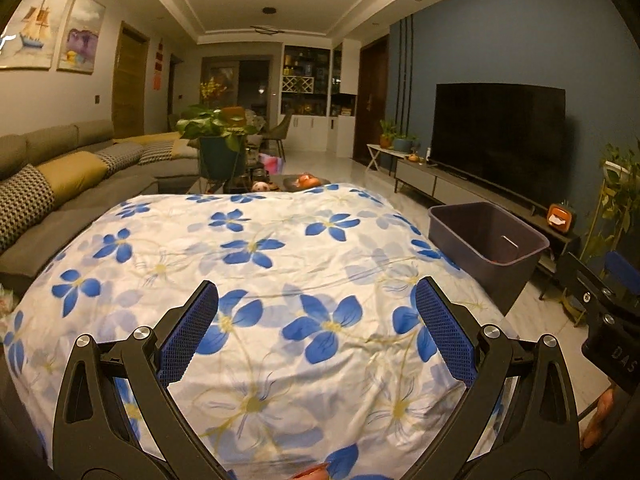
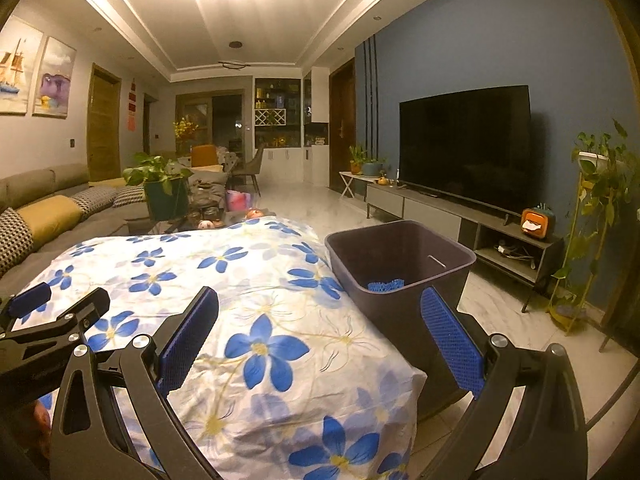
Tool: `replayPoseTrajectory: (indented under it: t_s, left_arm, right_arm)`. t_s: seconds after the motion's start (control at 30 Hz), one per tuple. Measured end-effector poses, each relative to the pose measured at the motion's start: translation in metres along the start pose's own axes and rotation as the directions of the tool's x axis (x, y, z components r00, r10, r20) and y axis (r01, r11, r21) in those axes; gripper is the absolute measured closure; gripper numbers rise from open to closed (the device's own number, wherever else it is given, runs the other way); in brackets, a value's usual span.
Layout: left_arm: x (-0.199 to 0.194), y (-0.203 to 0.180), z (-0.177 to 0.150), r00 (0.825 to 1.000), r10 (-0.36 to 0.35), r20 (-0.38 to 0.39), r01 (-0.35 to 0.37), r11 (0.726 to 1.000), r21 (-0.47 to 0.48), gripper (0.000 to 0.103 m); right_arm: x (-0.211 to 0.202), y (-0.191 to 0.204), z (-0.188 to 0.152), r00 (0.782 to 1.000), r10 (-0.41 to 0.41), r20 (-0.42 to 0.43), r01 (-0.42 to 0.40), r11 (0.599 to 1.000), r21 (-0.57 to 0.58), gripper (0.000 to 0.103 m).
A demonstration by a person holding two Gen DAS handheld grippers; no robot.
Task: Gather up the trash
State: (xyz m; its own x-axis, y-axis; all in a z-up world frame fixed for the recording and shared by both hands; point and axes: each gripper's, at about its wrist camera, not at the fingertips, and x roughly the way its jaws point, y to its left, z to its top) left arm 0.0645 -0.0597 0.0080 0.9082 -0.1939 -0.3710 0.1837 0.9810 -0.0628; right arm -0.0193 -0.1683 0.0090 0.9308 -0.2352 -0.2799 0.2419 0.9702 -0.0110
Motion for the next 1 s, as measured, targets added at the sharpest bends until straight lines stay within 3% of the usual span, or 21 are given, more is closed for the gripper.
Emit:
replayPoseTrajectory:
  t_s: [1.0]
  left_arm:
    - [-0.021, 0.006, -0.005, 1.0, -0.019, 0.005, 0.019, 1.0, -0.018, 0.006]
  right_arm:
    - [-0.021, 0.011, -0.002, 0.999, -0.011, 0.031, 0.011, 1.0, 0.002, 0.006]
